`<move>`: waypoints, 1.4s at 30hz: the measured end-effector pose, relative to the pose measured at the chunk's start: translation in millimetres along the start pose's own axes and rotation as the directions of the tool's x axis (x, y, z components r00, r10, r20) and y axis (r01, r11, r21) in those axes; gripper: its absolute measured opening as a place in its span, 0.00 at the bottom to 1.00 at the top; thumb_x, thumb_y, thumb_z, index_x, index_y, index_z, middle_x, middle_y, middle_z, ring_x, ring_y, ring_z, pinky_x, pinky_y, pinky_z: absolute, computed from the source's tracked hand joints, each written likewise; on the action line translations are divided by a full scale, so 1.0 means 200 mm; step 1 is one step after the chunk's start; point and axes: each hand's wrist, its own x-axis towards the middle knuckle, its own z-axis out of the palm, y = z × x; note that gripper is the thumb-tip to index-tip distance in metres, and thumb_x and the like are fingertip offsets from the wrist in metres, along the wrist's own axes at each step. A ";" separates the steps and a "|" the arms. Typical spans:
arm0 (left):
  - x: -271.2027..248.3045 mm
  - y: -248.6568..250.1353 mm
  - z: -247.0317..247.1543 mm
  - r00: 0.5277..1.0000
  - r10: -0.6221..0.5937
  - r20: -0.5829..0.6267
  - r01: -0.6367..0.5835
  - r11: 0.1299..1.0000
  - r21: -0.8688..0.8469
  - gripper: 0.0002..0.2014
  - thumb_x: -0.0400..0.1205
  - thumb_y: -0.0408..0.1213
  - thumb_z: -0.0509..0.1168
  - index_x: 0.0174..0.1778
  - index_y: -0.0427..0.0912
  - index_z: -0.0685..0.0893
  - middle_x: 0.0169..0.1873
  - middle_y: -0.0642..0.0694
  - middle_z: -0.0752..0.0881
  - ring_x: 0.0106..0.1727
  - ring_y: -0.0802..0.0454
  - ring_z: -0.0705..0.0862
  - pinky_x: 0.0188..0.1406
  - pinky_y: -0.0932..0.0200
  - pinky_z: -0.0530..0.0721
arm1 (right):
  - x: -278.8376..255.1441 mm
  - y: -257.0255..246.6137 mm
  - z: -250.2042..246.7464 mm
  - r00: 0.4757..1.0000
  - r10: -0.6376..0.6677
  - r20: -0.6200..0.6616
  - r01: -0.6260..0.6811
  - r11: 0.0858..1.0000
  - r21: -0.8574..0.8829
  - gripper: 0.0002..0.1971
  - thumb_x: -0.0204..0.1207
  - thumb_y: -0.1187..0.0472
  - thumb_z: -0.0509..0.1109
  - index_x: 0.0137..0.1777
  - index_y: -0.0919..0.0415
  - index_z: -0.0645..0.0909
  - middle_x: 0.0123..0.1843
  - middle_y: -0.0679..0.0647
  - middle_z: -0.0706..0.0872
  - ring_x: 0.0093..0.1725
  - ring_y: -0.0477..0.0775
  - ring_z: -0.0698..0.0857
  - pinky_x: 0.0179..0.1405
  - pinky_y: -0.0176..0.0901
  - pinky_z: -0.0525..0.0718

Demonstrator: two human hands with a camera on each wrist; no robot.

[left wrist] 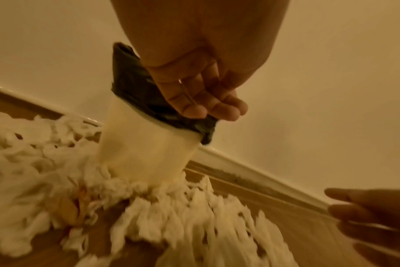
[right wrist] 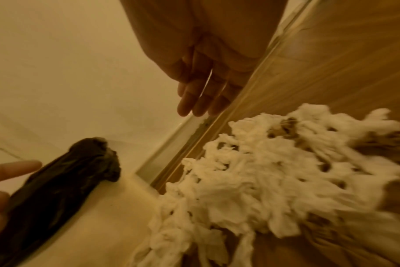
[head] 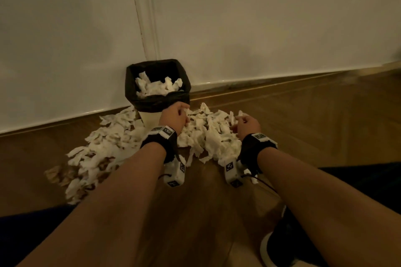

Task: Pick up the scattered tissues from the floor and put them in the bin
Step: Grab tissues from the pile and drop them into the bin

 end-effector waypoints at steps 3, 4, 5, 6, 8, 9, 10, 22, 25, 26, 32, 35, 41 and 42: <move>-0.12 -0.04 0.16 0.988 -0.007 0.151 -0.001 0.999 0.052 0.13 0.85 0.34 0.52 0.58 0.48 0.81 0.32 0.50 0.86 0.34 0.55 0.86 0.34 0.59 0.84 | -0.04 0.14 -0.05 0.993 0.101 -0.056 -0.100 0.995 0.014 0.17 0.85 0.56 0.51 0.64 0.60 0.76 0.45 0.56 0.91 0.48 0.58 0.87 0.54 0.55 0.86; -0.16 -0.05 0.21 0.980 -0.011 0.198 -0.007 0.996 0.088 0.13 0.85 0.34 0.52 0.57 0.48 0.81 0.34 0.49 0.87 0.36 0.53 0.87 0.36 0.57 0.86 | -0.05 0.18 -0.06 0.991 0.117 -0.069 -0.116 0.993 0.009 0.16 0.85 0.56 0.51 0.65 0.60 0.76 0.48 0.57 0.90 0.49 0.59 0.87 0.54 0.56 0.86; -0.20 -0.06 0.26 0.969 -0.013 0.248 -0.020 0.991 0.129 0.13 0.85 0.35 0.52 0.57 0.48 0.81 0.37 0.47 0.88 0.39 0.51 0.87 0.39 0.55 0.87 | -0.06 0.23 -0.06 0.991 0.116 -0.074 -0.117 0.993 -0.015 0.16 0.84 0.58 0.53 0.66 0.60 0.75 0.53 0.58 0.89 0.52 0.59 0.86 0.56 0.57 0.85; -0.23 -0.07 0.30 0.953 -0.013 0.302 -0.044 0.983 0.180 0.13 0.85 0.35 0.52 0.57 0.48 0.81 0.41 0.46 0.88 0.43 0.49 0.87 0.43 0.53 0.87 | -0.07 0.28 -0.06 0.990 0.119 -0.077 -0.123 0.991 -0.051 0.15 0.83 0.61 0.55 0.67 0.60 0.76 0.58 0.59 0.86 0.55 0.60 0.85 0.57 0.58 0.84; -0.29 -0.09 0.38 0.917 -0.009 0.398 -0.124 0.943 0.308 0.13 0.84 0.35 0.53 0.58 0.46 0.82 0.51 0.43 0.88 0.51 0.46 0.86 0.52 0.51 0.85 | -0.08 0.39 -0.05 0.983 0.154 -0.096 -0.164 0.982 -0.099 0.15 0.82 0.65 0.56 0.67 0.58 0.76 0.62 0.61 0.83 0.58 0.63 0.83 0.59 0.58 0.83; -0.32 -0.11 0.42 0.898 -0.013 0.439 -0.169 0.912 0.374 0.13 0.84 0.35 0.54 0.58 0.45 0.83 0.54 0.43 0.87 0.54 0.45 0.84 0.55 0.52 0.83 | -0.08 0.44 -0.05 0.977 0.187 -0.101 -0.197 0.975 -0.105 0.16 0.82 0.66 0.56 0.67 0.58 0.75 0.63 0.62 0.82 0.59 0.65 0.82 0.60 0.58 0.82; -0.34 -0.13 0.46 0.876 -0.025 0.481 -0.211 0.877 0.431 0.14 0.85 0.35 0.54 0.59 0.45 0.82 0.57 0.43 0.85 0.57 0.44 0.83 0.57 0.51 0.82 | -0.08 0.50 -0.05 0.969 0.223 -0.103 -0.234 0.966 -0.107 0.16 0.82 0.67 0.56 0.67 0.58 0.75 0.64 0.63 0.81 0.60 0.66 0.82 0.61 0.58 0.82; -0.43 -0.24 0.88 0.726 -0.019 0.688 -0.545 0.595 0.591 0.19 0.83 0.34 0.58 0.70 0.51 0.73 0.69 0.43 0.68 0.70 0.39 0.67 0.63 0.44 0.74 | -0.09 0.86 -0.05 0.946 0.274 -0.173 -0.306 0.932 -0.194 0.13 0.80 0.70 0.57 0.61 0.62 0.78 0.63 0.64 0.81 0.55 0.65 0.82 0.45 0.48 0.79; -0.44 -0.24 0.96 0.738 -0.019 0.675 -0.543 0.576 0.611 0.18 0.82 0.39 0.60 0.69 0.53 0.72 0.69 0.41 0.64 0.70 0.36 0.65 0.61 0.43 0.74 | -0.06 0.90 -0.05 0.946 0.263 -0.188 -0.297 0.937 -0.184 0.13 0.79 0.69 0.58 0.58 0.57 0.79 0.56 0.61 0.84 0.42 0.58 0.80 0.35 0.44 0.75; -0.45 -0.25 0.98 0.744 -0.018 0.668 -0.541 0.571 0.618 0.18 0.82 0.42 0.60 0.69 0.55 0.71 0.71 0.41 0.61 0.70 0.35 0.63 0.62 0.41 0.74 | -0.06 0.91 -0.06 0.944 0.264 -0.196 -0.300 0.936 -0.185 0.13 0.79 0.68 0.59 0.57 0.56 0.80 0.55 0.61 0.84 0.41 0.57 0.79 0.35 0.43 0.76; -0.49 -0.30 1.06 0.731 -0.104 0.675 -0.539 0.520 0.663 0.21 0.81 0.56 0.59 0.71 0.67 0.68 0.79 0.43 0.50 0.75 0.31 0.56 0.69 0.33 0.64 | -0.06 0.97 -0.18 0.906 0.237 -0.349 -0.310 0.935 -0.170 0.09 0.79 0.64 0.60 0.53 0.54 0.80 0.57 0.58 0.83 0.54 0.61 0.83 0.50 0.50 0.84; -0.48 -0.31 1.06 0.718 -0.103 0.688 -0.539 0.543 0.644 0.21 0.81 0.56 0.59 0.70 0.59 0.71 0.79 0.42 0.52 0.74 0.35 0.63 0.69 0.39 0.68 | -0.06 1.01 -0.24 0.888 0.234 -0.397 -0.320 0.933 -0.165 0.09 0.79 0.63 0.60 0.55 0.55 0.79 0.58 0.58 0.82 0.58 0.61 0.81 0.55 0.52 0.83; -0.45 -0.36 0.99 0.773 -0.160 0.614 -0.438 0.565 0.699 0.20 0.82 0.44 0.61 0.68 0.40 0.74 0.74 0.46 0.61 0.64 0.39 0.73 0.60 0.48 0.76 | -0.04 1.04 -0.28 0.898 0.214 -0.384 -0.325 0.911 -0.254 0.12 0.79 0.65 0.59 0.59 0.60 0.79 0.63 0.61 0.79 0.62 0.62 0.78 0.60 0.54 0.79; -0.45 -0.37 0.97 0.779 -0.173 0.603 -0.415 0.578 0.703 0.19 0.82 0.42 0.61 0.67 0.38 0.75 0.73 0.45 0.63 0.62 0.39 0.75 0.59 0.48 0.77 | -0.04 1.04 -0.26 0.908 0.206 -0.364 -0.317 0.907 -0.278 0.13 0.79 0.64 0.61 0.61 0.60 0.78 0.64 0.61 0.78 0.64 0.63 0.77 0.62 0.54 0.78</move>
